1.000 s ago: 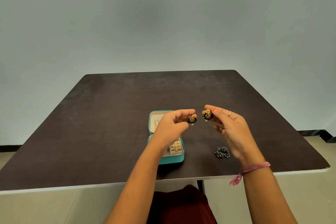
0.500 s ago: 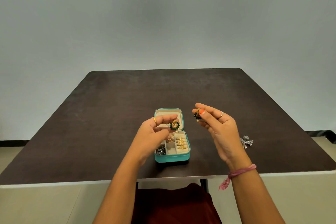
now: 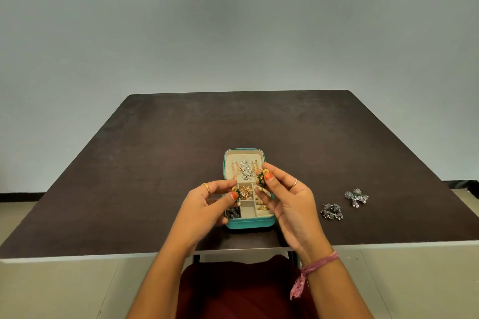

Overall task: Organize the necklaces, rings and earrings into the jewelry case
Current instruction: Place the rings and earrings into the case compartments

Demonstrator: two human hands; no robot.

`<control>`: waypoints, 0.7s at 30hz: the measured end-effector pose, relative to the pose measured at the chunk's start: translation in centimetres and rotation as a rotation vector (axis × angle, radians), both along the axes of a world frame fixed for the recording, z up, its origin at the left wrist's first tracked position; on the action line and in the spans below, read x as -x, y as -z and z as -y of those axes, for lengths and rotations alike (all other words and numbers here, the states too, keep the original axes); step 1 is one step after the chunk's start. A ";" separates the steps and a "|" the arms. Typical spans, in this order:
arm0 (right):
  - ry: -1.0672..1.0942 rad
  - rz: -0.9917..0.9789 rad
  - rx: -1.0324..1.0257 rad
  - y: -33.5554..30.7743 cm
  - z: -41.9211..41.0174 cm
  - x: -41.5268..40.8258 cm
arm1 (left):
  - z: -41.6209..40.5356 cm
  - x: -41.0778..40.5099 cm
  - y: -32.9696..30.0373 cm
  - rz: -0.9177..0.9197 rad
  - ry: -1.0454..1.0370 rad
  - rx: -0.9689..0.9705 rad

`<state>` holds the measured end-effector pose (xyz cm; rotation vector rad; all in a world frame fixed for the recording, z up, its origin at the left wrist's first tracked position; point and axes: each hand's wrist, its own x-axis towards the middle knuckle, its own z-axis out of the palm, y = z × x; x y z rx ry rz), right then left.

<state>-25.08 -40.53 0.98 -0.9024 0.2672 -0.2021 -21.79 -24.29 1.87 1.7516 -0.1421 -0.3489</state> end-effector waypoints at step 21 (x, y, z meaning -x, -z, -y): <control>0.118 -0.008 -0.067 2.5 -0.7 0.5 | 4.9 1.0 -0.5 0.107 0.098 -0.728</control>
